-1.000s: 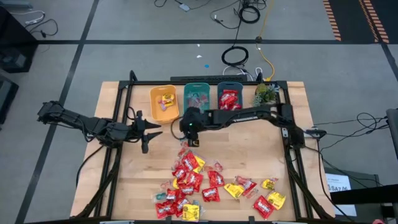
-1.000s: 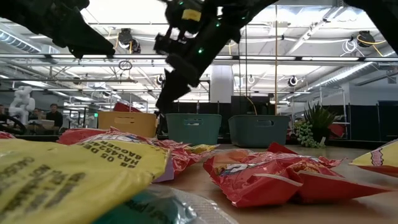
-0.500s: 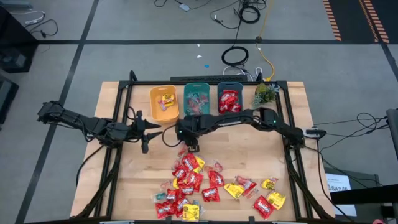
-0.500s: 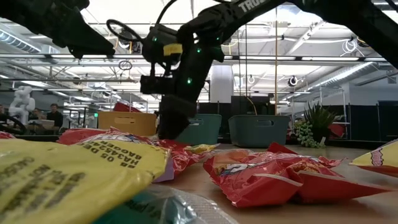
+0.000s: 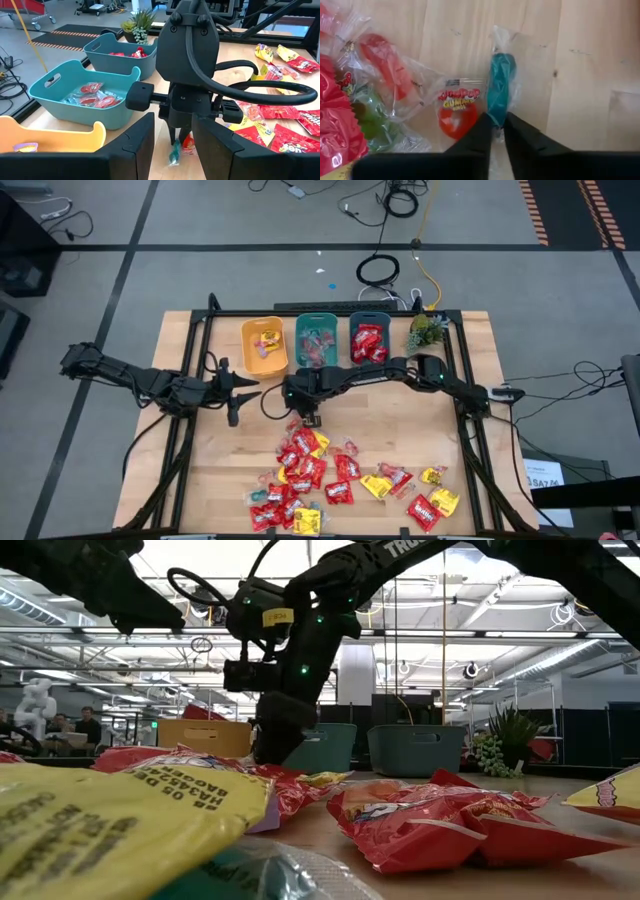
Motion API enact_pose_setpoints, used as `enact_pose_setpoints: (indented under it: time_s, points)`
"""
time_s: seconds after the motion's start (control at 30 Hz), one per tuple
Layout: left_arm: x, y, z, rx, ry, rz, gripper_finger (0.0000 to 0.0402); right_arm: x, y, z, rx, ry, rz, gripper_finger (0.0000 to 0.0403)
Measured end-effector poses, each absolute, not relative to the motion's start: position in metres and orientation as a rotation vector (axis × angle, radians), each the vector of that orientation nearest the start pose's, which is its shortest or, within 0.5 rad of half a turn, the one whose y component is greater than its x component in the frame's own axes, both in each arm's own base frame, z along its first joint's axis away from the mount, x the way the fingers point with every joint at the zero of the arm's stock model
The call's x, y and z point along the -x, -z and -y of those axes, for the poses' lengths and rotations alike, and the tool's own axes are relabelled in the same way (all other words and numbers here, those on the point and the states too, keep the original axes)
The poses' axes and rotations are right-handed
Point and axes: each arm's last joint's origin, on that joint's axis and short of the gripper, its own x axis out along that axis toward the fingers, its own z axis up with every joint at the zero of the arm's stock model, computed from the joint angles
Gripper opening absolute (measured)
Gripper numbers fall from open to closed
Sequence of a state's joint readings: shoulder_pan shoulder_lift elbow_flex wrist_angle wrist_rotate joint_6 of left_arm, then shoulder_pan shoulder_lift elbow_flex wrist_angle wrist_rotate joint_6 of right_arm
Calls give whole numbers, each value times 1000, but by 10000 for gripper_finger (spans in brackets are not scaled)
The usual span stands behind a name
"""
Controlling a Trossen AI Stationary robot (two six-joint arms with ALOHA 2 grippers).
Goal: Sort candy
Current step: Put the blue gummy candy into the green bin
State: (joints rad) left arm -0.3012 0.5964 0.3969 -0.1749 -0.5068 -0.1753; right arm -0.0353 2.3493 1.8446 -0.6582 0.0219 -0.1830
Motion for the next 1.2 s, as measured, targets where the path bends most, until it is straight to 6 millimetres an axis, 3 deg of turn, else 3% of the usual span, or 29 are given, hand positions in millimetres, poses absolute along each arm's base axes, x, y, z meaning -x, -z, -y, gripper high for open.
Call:
enact_pose_setpoints:
  time_s: [0.2, 0.47, 0.63, 0.97, 1.2]
  points:
    - [-138, -228, 28, 26, -232, -326, 141, -481, -155, 20, 96, -12, -1166, 5]
    - [-138, -228, 28, 26, -232, -325, 141, -462, -236, 37, 8, 84, -1000, 1]
    - [-138, -228, 28, 26, -232, -325, 141, -446, -272, 66, -23, 231, -922, 1]
    - [-138, -228, 28, 26, -232, -325, 141, -419, -266, 141, -311, 500, -977, 4]
    - [-138, -228, 28, 26, -232, -325, 141, -416, -266, 152, -367, 538, -963, 69]
